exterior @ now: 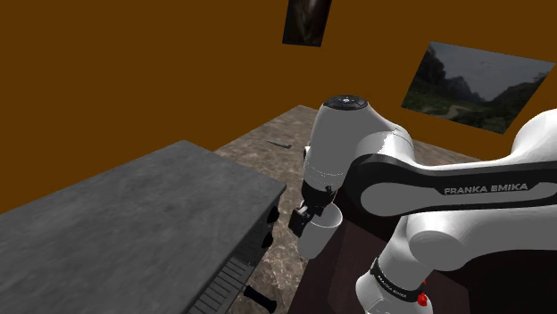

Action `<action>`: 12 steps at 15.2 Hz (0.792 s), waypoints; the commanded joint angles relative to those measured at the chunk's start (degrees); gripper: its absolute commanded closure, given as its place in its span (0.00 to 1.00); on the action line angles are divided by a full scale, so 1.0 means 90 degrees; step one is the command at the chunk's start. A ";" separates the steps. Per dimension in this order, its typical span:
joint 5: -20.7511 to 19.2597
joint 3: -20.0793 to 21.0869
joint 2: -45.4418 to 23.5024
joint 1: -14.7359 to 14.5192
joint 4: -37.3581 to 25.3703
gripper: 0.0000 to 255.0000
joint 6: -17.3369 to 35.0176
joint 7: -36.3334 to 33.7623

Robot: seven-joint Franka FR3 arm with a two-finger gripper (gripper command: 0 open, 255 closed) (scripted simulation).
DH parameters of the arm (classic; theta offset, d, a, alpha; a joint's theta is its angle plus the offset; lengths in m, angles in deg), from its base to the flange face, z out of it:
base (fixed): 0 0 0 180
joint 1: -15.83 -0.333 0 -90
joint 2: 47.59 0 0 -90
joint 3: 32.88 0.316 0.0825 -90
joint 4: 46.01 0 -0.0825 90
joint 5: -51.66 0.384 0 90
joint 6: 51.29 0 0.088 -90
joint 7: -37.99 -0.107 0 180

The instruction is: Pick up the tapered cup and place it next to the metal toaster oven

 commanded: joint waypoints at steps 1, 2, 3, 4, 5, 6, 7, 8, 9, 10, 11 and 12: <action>-0.0063 -0.0072 0.0084 0.0012 -0.0176 0.00 -0.0253 -0.0002; -0.0123 -0.0140 0.0149 0.0027 -0.0359 0.00 -0.0496 -0.0006; -0.0183 -0.0205 0.0198 0.0043 -0.0549 0.00 -0.0729 -0.0011; -0.0228 -0.0254 0.0226 0.0057 -0.0703 0.00 -0.0907 -0.0015; -0.0228 -0.0254 0.0226 0.0057 -0.0703 0.00 -0.0907 -0.0016; -0.0229 -0.0255 0.0227 0.0056 -0.0703 0.00 -0.0908 -0.0016; -0.0229 -0.0254 0.0226 0.0057 -0.0703 0.00 -0.0907 -0.0016; -0.0229 -0.0254 0.0226 0.0057 -0.0703 0.00 -0.0907 -0.0016; -0.0229 -0.0254 0.0226 0.0057 -0.0703 0.00 -0.0907 -0.0016; -0.0229 -0.0254 0.0226 0.0057 -0.0703 0.00 -0.0907 -0.0016; -0.0229 -0.0254 0.0226 0.0057 -0.0703 0.00 -0.0907 -0.0016; -0.0229 -0.0254 0.0226 0.0057 -0.0703 0.00 -0.0907 -0.0016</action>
